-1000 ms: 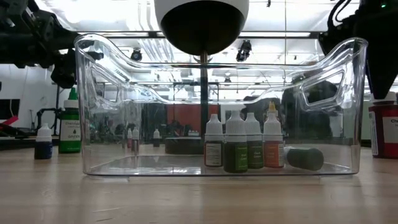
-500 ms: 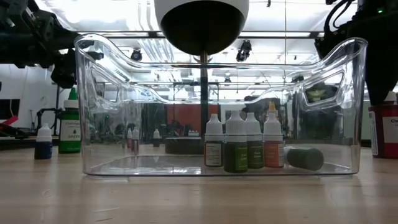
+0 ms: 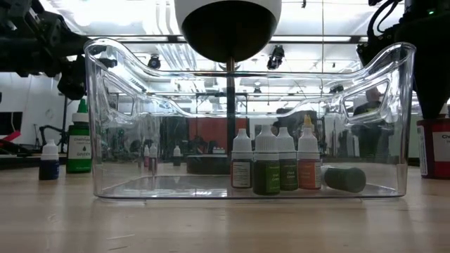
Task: Pick & Place food coloring
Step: Put the big red food coloring bottle into the transparent bin
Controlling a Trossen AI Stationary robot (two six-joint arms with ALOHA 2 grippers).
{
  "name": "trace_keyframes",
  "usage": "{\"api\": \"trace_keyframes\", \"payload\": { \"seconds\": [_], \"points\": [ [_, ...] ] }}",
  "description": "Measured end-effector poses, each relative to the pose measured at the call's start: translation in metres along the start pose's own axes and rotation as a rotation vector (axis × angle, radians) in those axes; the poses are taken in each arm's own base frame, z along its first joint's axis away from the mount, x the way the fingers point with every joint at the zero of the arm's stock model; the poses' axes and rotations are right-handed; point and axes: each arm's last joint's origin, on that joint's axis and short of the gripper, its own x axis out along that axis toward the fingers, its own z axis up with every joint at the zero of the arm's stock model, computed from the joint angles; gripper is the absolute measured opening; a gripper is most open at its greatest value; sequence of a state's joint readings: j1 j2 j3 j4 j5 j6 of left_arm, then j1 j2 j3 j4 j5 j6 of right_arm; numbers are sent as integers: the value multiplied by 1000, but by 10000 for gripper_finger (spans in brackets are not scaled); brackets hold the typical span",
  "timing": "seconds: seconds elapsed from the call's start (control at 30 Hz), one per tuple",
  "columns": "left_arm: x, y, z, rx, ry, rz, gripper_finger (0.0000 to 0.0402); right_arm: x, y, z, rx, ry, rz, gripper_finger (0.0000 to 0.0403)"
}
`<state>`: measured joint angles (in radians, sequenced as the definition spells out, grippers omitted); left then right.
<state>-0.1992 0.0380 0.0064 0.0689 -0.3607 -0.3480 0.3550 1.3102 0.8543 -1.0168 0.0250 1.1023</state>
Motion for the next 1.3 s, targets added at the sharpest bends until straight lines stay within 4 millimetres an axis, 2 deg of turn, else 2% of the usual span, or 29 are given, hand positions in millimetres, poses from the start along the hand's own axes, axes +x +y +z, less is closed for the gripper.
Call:
{"api": "trace_keyframes", "payload": {
  "seconds": [0.5,0.73,0.9,1.3],
  "points": [
    [0,0,0,0,0,0,161,-1,0,0,-17,-2,3,135],
    [0,0,0,0,0,0,161,-7,-1,0,-43,14,-16,117],
    [0,0,0,0,0,0,161,-27,1,1,-99,34,-32,116],
    [0,0,0,0,0,0,161,-97,15,9,-296,-13,58,115]
  ]
}}
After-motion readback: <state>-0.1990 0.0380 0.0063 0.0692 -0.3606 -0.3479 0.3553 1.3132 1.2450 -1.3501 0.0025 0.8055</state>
